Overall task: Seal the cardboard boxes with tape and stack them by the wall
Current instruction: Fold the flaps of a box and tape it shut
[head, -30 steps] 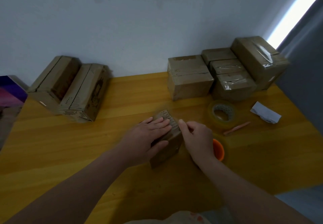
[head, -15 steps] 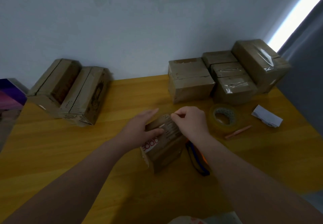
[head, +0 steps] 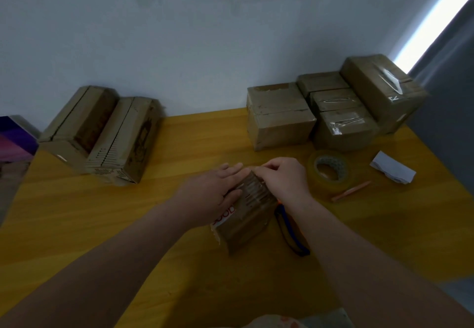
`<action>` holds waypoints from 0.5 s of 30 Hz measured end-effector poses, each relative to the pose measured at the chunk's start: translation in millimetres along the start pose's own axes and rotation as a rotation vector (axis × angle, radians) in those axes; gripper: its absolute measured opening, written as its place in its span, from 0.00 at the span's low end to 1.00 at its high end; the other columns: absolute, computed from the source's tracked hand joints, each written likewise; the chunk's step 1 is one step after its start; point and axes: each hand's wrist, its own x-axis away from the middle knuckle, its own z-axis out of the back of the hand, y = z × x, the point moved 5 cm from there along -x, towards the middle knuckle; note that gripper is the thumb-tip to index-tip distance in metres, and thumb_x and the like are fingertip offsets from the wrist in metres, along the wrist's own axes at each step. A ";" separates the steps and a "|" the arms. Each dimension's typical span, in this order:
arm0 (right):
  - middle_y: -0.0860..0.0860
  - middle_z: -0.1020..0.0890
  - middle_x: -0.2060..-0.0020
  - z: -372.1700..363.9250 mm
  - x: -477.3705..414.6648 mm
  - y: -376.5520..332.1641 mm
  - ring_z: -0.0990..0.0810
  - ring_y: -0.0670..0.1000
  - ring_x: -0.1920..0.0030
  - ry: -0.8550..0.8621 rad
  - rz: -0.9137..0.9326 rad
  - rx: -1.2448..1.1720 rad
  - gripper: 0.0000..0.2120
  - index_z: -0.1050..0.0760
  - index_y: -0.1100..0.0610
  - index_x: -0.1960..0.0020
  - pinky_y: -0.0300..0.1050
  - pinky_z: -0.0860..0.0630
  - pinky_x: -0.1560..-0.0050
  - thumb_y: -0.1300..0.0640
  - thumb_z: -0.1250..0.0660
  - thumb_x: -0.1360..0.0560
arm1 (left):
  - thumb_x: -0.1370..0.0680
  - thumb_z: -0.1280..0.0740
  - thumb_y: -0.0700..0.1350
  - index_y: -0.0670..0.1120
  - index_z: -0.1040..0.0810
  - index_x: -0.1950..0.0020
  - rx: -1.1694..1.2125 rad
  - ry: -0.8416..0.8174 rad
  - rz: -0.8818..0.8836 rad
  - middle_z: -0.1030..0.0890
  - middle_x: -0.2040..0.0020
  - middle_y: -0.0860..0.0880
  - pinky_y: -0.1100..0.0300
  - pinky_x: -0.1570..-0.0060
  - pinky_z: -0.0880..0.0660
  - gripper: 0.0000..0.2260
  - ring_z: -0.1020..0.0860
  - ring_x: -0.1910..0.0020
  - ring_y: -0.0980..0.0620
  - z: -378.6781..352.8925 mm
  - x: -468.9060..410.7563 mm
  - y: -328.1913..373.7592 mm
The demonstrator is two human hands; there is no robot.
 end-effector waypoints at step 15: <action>0.52 0.15 0.49 4.7 15.4 23.4 0.18 0.49 0.49 -0.261 -0.175 -0.548 0.16 0.20 0.59 0.43 0.42 0.25 0.54 0.49 0.40 0.19 | 0.18 0.56 0.60 0.56 0.56 0.22 -0.164 -0.054 0.019 0.56 0.22 0.58 0.46 0.26 0.45 0.25 0.60 0.23 0.52 -0.4 -4.0 9.3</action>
